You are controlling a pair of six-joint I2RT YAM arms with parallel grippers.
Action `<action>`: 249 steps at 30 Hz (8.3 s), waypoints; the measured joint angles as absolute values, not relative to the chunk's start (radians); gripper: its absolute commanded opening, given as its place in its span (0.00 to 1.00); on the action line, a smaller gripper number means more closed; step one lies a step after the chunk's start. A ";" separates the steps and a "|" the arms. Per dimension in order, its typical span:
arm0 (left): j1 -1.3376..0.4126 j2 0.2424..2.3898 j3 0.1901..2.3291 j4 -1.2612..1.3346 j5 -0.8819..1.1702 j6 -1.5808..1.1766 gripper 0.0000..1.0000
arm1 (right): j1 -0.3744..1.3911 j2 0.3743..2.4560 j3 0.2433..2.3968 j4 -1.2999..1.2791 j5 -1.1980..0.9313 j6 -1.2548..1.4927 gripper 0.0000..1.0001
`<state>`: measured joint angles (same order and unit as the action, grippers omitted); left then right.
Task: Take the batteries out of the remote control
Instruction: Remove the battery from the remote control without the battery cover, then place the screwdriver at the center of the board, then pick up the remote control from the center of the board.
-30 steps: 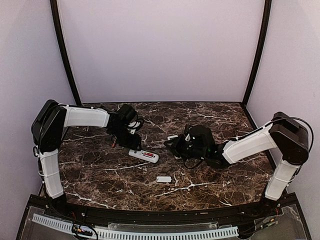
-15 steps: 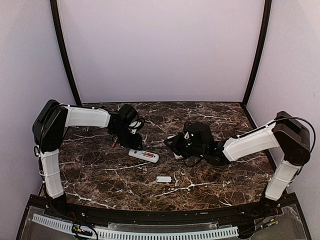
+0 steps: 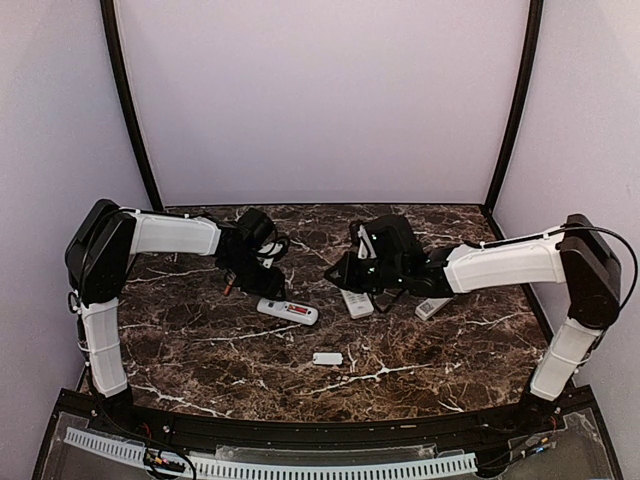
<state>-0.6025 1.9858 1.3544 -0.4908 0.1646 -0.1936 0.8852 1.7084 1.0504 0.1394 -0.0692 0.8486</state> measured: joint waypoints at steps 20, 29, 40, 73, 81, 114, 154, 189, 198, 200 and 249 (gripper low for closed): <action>-0.603 1.986 1.355 -0.492 0.166 -0.193 0.53 | 0.876 1.826 1.167 -0.029 -0.124 0.644 0.00; -0.603 1.986 1.355 -0.492 0.168 -0.190 0.53 | 0.876 1.849 1.182 -0.030 -0.140 0.636 0.00; -0.603 1.986 1.355 -0.492 0.168 -0.189 0.53 | 0.854 1.923 1.198 0.074 -0.226 0.679 0.00; -0.603 1.986 1.356 -0.492 0.169 -0.186 0.53 | 0.765 1.984 1.121 0.255 -0.573 0.837 0.00; -0.603 1.985 1.356 -0.492 0.168 -0.186 0.54 | 0.765 1.947 1.106 0.255 -0.572 0.830 0.00; -0.138 1.291 1.143 -0.374 0.342 -0.284 0.74 | 0.811 1.430 0.618 0.215 -0.239 0.833 0.00; -0.128 0.760 0.889 -0.167 0.139 -0.212 0.74 | 0.831 1.426 0.521 0.133 -0.021 1.050 0.90; -0.128 0.799 0.889 -0.166 0.140 -0.210 0.74 | 0.984 1.598 0.942 -0.567 0.445 0.635 0.98; -0.128 0.800 0.889 -0.166 0.141 -0.209 0.74 | 0.958 1.380 0.876 -0.395 0.282 0.538 0.99; -0.128 0.801 0.889 -0.166 0.142 -0.209 0.74 | 0.945 1.376 0.876 -0.370 0.258 0.533 0.99; -0.128 0.864 0.889 -0.175 0.163 -0.232 0.74 | 0.923 1.998 1.370 -0.561 0.304 0.591 0.70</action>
<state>-0.1280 0.8639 0.8890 -0.1749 0.1635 -0.2321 0.9226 1.9980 1.3705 -0.5613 0.3042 0.5915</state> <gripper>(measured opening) 0.744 0.711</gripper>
